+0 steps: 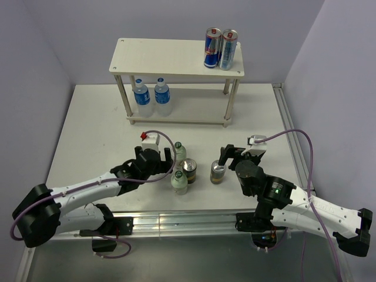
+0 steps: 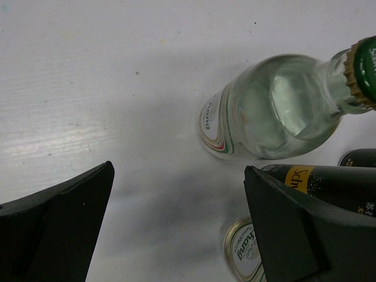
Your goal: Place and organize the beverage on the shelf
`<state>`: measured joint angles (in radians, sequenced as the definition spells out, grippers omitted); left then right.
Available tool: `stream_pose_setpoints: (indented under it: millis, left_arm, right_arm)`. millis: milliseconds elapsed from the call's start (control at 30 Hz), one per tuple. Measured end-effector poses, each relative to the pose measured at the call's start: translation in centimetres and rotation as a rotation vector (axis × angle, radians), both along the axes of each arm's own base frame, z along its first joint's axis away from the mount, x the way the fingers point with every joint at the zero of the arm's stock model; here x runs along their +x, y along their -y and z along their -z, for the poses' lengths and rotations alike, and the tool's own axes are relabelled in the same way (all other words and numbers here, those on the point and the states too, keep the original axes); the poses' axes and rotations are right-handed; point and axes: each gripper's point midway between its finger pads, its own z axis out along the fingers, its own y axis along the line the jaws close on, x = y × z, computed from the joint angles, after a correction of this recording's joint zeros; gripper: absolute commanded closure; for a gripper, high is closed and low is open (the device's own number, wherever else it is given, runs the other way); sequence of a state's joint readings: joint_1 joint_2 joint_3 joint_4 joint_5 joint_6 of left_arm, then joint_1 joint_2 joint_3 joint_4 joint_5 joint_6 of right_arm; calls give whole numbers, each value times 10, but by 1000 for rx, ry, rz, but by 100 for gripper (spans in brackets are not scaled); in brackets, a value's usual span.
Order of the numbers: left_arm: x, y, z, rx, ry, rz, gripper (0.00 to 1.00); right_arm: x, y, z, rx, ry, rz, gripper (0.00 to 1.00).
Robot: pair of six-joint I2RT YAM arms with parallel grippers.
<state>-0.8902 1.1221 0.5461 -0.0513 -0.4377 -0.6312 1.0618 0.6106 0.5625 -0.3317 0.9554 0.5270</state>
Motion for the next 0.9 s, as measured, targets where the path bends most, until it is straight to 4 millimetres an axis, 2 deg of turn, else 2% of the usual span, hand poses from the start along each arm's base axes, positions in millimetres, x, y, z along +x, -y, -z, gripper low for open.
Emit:
stream_pose_setpoints:
  millis: [300,900]
  left_arm:
    - [11,21,20,35,-1,59,1]
    - [34,63,23,9,53,147,1]
  right_arm:
    - [0,0,0,-1,0,2,4]
    - [0,0,2,-9,-4,2,4]
